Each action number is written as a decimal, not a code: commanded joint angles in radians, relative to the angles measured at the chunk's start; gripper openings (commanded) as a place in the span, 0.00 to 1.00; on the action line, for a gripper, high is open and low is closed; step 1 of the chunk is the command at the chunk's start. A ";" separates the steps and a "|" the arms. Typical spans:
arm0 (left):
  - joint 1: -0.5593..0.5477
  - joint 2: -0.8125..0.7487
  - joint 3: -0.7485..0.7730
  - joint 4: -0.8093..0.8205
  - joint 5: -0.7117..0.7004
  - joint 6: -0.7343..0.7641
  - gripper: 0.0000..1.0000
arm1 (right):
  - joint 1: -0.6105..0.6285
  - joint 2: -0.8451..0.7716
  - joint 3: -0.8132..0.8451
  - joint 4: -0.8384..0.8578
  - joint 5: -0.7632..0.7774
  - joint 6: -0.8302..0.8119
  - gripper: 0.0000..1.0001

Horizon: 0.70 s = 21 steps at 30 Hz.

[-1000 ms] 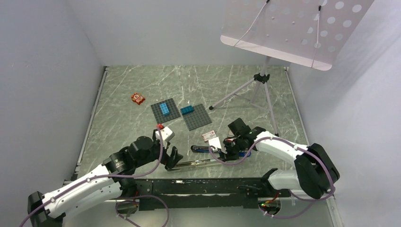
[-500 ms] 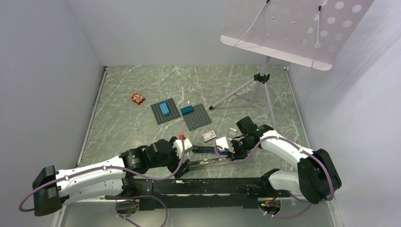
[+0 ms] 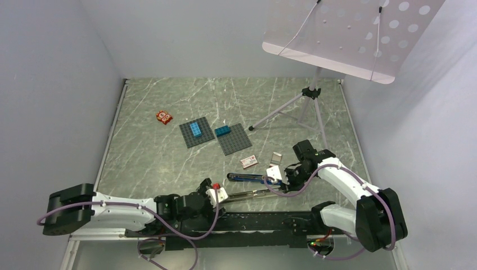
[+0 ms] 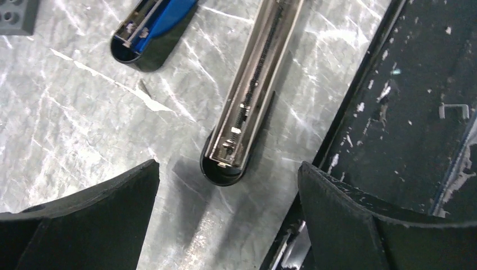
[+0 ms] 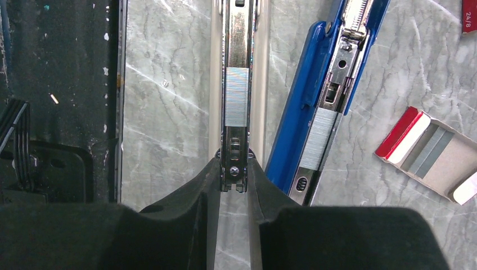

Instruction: Load the staples into the stapler

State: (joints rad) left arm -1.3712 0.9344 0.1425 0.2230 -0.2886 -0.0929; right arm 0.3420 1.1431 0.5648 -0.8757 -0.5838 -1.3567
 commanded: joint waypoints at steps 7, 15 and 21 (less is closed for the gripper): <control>-0.006 0.025 -0.139 0.459 -0.038 0.078 0.74 | -0.005 0.024 -0.013 -0.023 -0.030 -0.065 0.07; -0.002 0.132 -0.090 0.410 0.027 0.059 0.65 | -0.010 0.034 0.003 -0.033 -0.041 -0.070 0.07; -0.002 0.169 -0.052 0.336 0.052 0.034 0.39 | -0.011 0.037 0.009 -0.035 -0.048 -0.067 0.07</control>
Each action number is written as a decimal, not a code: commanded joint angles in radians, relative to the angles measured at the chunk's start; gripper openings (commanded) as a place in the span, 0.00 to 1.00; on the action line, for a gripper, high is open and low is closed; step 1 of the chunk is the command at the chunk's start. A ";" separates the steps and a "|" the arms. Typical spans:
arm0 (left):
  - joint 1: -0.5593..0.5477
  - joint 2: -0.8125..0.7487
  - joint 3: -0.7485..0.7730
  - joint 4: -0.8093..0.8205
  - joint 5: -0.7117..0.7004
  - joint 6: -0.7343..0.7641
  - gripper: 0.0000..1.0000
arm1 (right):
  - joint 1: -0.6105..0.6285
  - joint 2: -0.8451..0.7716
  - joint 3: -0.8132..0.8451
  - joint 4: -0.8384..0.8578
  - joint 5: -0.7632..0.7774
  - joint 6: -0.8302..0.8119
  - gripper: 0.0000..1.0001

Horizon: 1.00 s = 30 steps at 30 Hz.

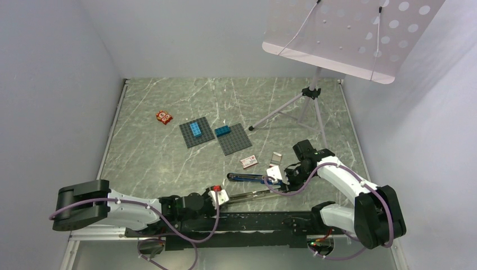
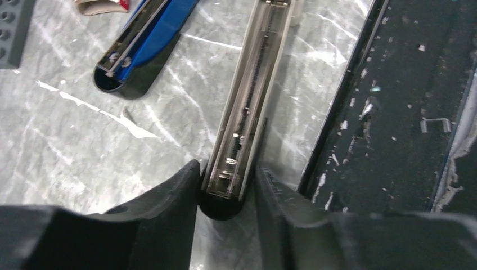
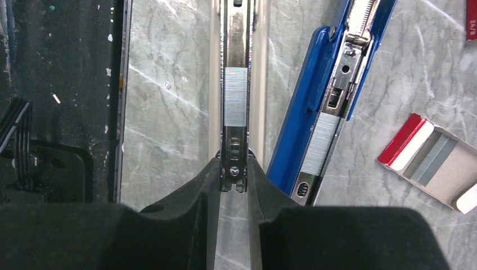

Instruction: Load the staples into the stapler

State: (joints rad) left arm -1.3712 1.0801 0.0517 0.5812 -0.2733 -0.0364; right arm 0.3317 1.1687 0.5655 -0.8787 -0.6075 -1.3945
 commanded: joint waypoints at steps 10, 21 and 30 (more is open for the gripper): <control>-0.002 0.000 0.193 -0.232 0.091 0.096 0.00 | 0.000 0.015 0.010 -0.010 -0.034 -0.003 0.07; 0.041 -0.077 0.435 -0.335 0.145 0.267 0.00 | 0.001 0.014 0.013 0.027 -0.071 0.052 0.06; 0.060 0.181 0.520 0.011 0.239 0.218 0.00 | 0.001 0.031 0.020 0.041 -0.094 0.073 0.06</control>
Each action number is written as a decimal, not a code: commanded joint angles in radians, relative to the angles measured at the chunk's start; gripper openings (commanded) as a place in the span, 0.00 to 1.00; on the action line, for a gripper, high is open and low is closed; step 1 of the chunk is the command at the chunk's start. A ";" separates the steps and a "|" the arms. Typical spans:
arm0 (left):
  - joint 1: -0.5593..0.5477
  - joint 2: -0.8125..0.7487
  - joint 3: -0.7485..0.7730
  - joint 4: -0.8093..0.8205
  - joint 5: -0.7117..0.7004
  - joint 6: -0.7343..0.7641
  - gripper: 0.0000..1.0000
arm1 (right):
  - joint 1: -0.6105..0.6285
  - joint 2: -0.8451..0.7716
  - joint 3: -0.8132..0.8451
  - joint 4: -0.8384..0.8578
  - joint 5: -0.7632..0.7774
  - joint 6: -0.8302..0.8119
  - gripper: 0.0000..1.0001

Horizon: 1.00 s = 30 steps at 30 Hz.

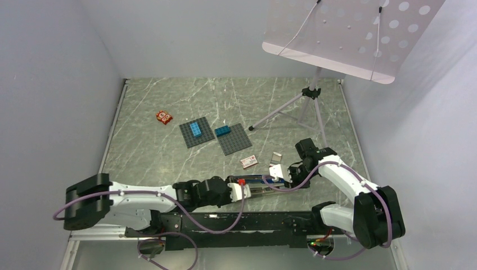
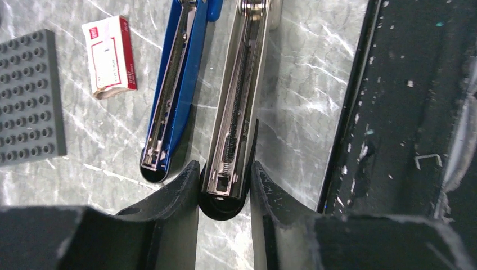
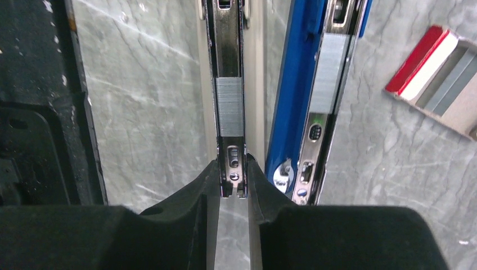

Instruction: Load the staples into the stapler

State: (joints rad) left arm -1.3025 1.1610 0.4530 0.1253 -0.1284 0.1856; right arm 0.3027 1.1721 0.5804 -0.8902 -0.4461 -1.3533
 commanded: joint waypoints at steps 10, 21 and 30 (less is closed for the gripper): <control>-0.008 0.057 0.175 0.564 0.090 0.012 0.00 | 0.030 0.035 0.008 0.055 -0.258 0.041 0.05; -0.009 0.092 0.177 0.739 0.148 -0.022 0.00 | 0.030 0.050 0.030 0.045 -0.290 0.053 0.05; -0.009 0.228 0.217 0.831 0.202 -0.059 0.00 | 0.030 0.085 0.042 0.053 -0.313 0.072 0.05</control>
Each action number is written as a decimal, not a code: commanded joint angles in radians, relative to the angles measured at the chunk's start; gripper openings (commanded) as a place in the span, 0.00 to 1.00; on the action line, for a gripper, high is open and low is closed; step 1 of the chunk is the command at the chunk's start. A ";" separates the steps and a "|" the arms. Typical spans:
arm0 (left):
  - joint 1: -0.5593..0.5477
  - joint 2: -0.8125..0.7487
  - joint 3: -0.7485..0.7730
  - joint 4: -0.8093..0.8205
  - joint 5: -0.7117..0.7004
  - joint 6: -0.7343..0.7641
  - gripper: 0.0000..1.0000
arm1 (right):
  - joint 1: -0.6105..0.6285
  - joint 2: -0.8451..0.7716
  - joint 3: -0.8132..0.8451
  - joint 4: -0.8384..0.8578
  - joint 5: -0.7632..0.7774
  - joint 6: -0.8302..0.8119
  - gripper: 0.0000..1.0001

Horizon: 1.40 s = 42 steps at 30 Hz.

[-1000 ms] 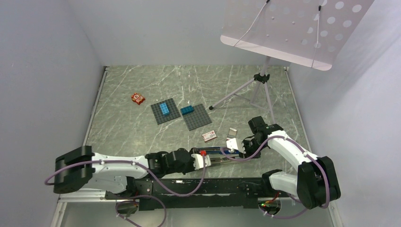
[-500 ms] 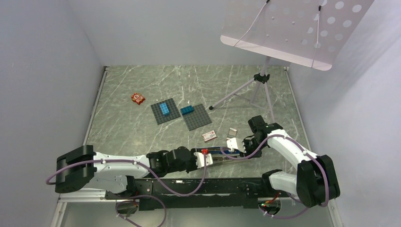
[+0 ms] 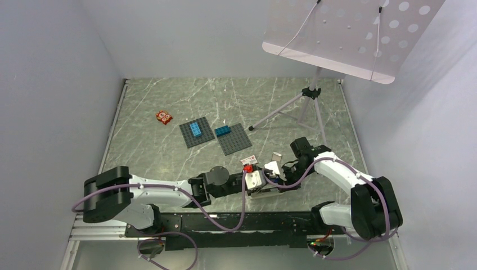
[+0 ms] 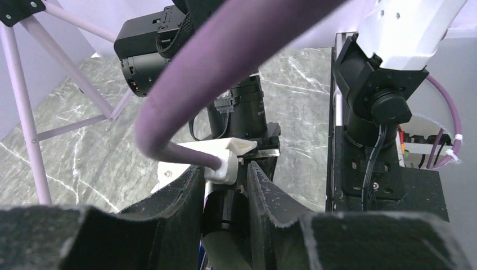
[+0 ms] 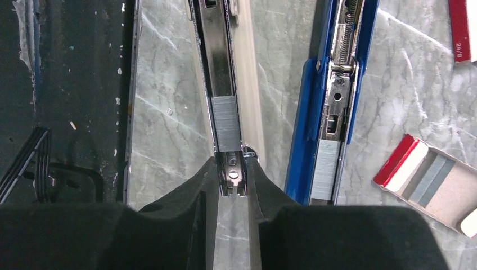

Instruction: Load the staples into the stapler

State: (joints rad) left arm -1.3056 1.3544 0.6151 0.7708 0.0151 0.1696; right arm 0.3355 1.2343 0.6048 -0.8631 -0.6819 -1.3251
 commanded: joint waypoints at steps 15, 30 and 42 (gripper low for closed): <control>0.007 0.087 -0.119 0.300 0.081 -0.131 0.00 | -0.004 0.034 0.004 0.103 -0.061 0.113 0.06; 0.007 -0.188 -0.247 -0.003 -0.010 -0.070 0.10 | -0.005 0.029 0.002 0.103 -0.056 0.111 0.06; 0.006 -0.017 -0.203 -0.042 0.037 0.044 0.39 | -0.004 -0.009 -0.016 0.057 -0.068 0.028 0.14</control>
State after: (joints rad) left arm -1.2957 1.2625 0.3668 0.6949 0.0277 0.1432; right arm 0.3359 1.2469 0.5915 -0.7818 -0.7258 -1.2430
